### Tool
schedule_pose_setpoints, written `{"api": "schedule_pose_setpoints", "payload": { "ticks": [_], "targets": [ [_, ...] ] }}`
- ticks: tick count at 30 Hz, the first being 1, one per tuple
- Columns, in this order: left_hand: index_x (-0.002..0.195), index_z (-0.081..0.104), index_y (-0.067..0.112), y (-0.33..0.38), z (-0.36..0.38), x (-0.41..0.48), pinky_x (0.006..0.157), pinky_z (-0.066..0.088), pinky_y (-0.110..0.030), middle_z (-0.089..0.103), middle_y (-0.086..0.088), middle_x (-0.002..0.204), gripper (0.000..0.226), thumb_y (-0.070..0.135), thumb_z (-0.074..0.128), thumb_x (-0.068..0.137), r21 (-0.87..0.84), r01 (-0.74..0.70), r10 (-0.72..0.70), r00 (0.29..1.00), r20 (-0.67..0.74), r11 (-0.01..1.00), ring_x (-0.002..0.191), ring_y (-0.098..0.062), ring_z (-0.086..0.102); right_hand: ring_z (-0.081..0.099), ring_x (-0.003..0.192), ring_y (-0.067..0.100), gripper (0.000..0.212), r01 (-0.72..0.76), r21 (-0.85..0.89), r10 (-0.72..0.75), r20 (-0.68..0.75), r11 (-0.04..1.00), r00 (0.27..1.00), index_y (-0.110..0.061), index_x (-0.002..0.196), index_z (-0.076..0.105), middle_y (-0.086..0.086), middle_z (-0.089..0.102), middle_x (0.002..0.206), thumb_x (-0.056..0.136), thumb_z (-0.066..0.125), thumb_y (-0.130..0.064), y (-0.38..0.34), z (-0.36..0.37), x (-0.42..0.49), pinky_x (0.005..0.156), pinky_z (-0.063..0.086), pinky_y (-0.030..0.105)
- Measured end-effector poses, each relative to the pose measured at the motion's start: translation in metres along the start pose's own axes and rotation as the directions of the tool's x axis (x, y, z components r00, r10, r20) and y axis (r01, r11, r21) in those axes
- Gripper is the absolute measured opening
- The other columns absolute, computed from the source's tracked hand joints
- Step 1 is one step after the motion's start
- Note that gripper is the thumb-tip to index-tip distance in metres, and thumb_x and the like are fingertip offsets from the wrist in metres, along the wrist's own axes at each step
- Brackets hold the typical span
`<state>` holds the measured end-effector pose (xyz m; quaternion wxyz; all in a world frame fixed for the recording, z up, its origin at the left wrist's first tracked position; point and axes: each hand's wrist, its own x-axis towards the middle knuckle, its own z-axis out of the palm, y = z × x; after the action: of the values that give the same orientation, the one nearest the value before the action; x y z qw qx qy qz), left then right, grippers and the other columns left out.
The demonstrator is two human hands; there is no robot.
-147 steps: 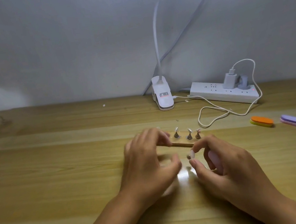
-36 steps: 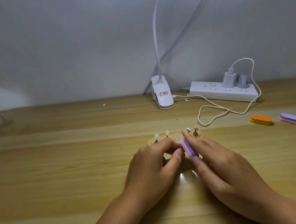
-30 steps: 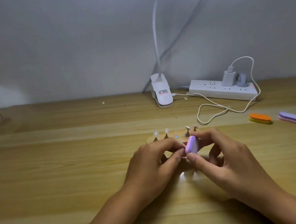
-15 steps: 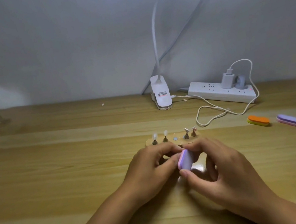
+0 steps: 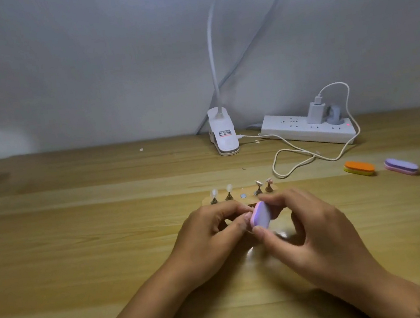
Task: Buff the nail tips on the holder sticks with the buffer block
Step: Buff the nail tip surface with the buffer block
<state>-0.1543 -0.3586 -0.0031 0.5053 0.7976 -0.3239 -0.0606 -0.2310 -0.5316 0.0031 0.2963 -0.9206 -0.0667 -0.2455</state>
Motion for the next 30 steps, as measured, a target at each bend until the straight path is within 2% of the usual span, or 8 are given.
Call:
{"api": "schedule_pose_setpoints", "payload": {
  "ticks": [2,6,10,12,17,21,27,30],
  "targets": [
    [0.1,0.075,0.019,-0.0001,-0.0001,0.0007,0.08,0.051,-0.052,0.074,0.004,0.091,0.025,0.031,0.054,0.092,-0.011,0.003,-0.003,1.0,-0.004,1.0,0.088,-0.029,0.067,0.046,0.07,-0.008,0.032,0.043,0.007,-0.043,0.038,0.999,0.998,-0.032,0.106,0.063,-0.019,0.058,0.091,0.079,0.068,-0.047,-0.0046,-0.0005,-0.0016,0.059,0.04,0.021],
    [0.093,0.075,0.022,-0.0005,0.0009,0.0014,0.079,0.051,-0.052,0.073,0.006,0.084,0.022,0.033,0.055,0.091,-0.017,0.01,-0.01,1.0,-0.022,1.0,0.084,-0.02,0.068,0.047,0.065,-0.006,0.029,-0.081,0.07,0.084,-0.036,0.994,0.996,-0.031,0.102,0.065,-0.018,0.062,0.091,0.078,0.072,-0.044,0.0041,-0.003,0.0022,0.061,0.035,0.022],
    [0.096,0.074,0.021,-0.0018,0.0007,0.0019,0.077,0.051,-0.054,0.073,0.002,0.088,0.024,0.034,0.054,0.092,-0.009,0.008,-0.009,1.0,-0.023,1.0,0.082,-0.035,0.065,0.05,0.067,-0.001,0.031,0.04,0.016,-0.041,0.063,0.999,0.997,-0.034,0.103,0.061,-0.018,0.058,0.089,0.077,0.067,-0.05,-0.0036,-0.0011,-0.0018,0.057,0.041,0.022],
    [0.094,0.074,0.021,-0.001,0.0012,0.0018,0.075,0.052,-0.053,0.072,0.002,0.086,0.024,0.035,0.055,0.091,-0.01,0.016,-0.016,0.999,-0.03,1.0,0.078,-0.034,0.066,0.052,0.065,0.006,0.032,-0.027,0.077,0.025,0.021,0.997,0.999,-0.034,0.1,0.063,-0.017,0.06,0.089,0.076,0.066,-0.054,-0.0008,-0.0024,0.0005,0.057,0.043,0.027],
    [0.095,0.074,0.021,-0.0025,0.0007,0.0016,0.073,0.052,-0.051,0.072,0.002,0.086,0.024,0.035,0.055,0.091,0.001,0.012,-0.012,1.0,-0.027,1.0,0.078,-0.033,0.066,0.046,0.064,-0.009,0.033,0.018,0.008,-0.018,0.035,1.0,0.999,-0.031,0.106,0.062,-0.019,0.058,0.092,0.077,0.072,-0.044,-0.0019,0.0006,-0.0017,0.058,0.038,0.021],
    [0.093,0.074,0.023,-0.0017,0.0014,0.0023,0.074,0.052,-0.053,0.073,0.004,0.085,0.023,0.036,0.055,0.091,-0.011,0.025,-0.025,0.999,-0.028,1.0,0.079,-0.034,0.066,0.052,0.06,0.007,0.033,-0.057,0.107,0.06,-0.02,0.993,0.998,-0.031,0.1,0.064,-0.018,0.062,0.089,0.075,0.07,-0.051,0.0007,-0.0018,0.0014,0.058,0.044,0.028],
    [0.096,0.074,0.024,-0.0032,0.0006,0.0024,0.075,0.051,-0.053,0.072,0.005,0.087,0.024,0.036,0.054,0.091,0.014,0.004,-0.004,1.0,-0.022,1.0,0.081,-0.034,0.065,0.052,0.057,0.012,0.034,0.005,0.094,-0.009,0.047,0.996,0.999,-0.034,0.104,0.064,-0.017,0.062,0.091,0.076,0.067,-0.053,-0.0038,-0.0012,-0.0001,0.056,0.046,0.03],
    [0.093,0.073,0.027,-0.0023,0.0014,0.0025,0.075,0.052,-0.051,0.071,0.009,0.082,0.022,0.038,0.055,0.091,0.032,0.01,-0.009,1.0,-0.02,0.999,0.08,-0.029,0.065,0.052,0.057,0.012,0.031,-0.092,0.139,0.093,-0.004,0.986,0.996,-0.033,0.101,0.066,-0.017,0.064,0.09,0.076,0.071,-0.05,0.0042,-0.0024,0.0023,0.056,0.039,0.024]
  ]
}}
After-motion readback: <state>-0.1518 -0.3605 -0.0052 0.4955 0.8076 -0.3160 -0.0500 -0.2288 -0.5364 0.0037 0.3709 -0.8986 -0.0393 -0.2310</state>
